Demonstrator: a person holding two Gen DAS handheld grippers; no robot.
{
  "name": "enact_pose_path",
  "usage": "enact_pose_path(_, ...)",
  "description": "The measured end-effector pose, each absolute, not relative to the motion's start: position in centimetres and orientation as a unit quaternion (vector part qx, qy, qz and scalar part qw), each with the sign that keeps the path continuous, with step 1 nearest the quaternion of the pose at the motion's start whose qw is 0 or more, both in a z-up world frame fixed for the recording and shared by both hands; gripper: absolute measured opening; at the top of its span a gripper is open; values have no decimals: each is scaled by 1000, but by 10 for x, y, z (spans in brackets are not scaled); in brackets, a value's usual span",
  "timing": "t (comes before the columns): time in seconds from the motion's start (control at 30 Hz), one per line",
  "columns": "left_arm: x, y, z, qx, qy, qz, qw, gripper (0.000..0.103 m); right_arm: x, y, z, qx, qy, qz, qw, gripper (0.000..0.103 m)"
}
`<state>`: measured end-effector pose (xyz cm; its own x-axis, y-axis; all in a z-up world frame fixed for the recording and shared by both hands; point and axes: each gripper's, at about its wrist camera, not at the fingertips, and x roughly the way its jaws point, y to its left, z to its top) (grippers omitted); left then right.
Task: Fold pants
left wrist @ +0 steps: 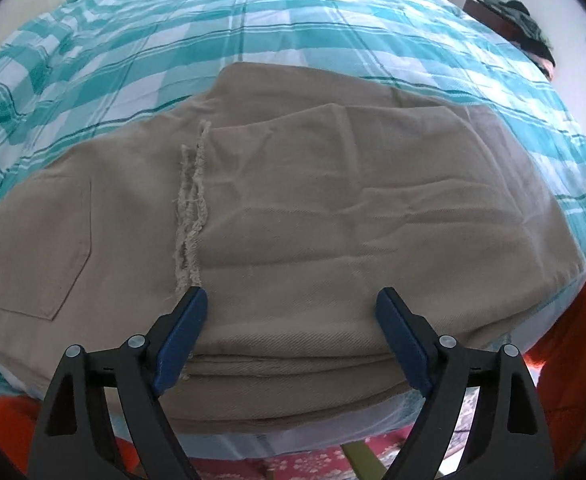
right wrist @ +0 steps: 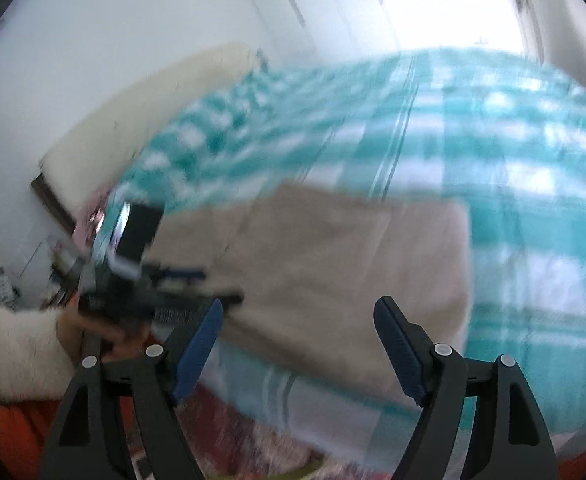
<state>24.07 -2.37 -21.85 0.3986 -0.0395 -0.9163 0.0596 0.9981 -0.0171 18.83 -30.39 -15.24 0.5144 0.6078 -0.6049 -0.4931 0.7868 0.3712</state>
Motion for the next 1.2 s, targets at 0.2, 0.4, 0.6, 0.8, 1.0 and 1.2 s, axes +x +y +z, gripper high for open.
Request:
enact_pose_path(0.2, 242, -23, -222, 3, 546, -31, 837, 89, 222, -303, -181, 76, 434, 270, 856, 81)
enact_pose_path(0.4, 239, -26, -226, 8, 540, -28, 841, 90, 227, -295, -215, 54, 492, 256, 830, 84)
enact_pose_path(0.6, 241, -22, -229, 3, 541, -31, 840, 95, 230, -300, -223, 71, 494, 258, 827, 85)
enact_pose_path(0.8, 240, -23, -230, 4, 540, -31, 841, 96, 227, -297, -224, 62, 493, 259, 828, 86)
enact_pose_path(1.0, 241, -22, -228, 2, 542, -35, 840, 96, 224, -290, -224, 35, 492, 258, 831, 90)
enact_pose_path(1.2, 254, 54, -175, -140, 488, 5, 861, 85, 223, -292, -225, 41, 490, 258, 831, 90)
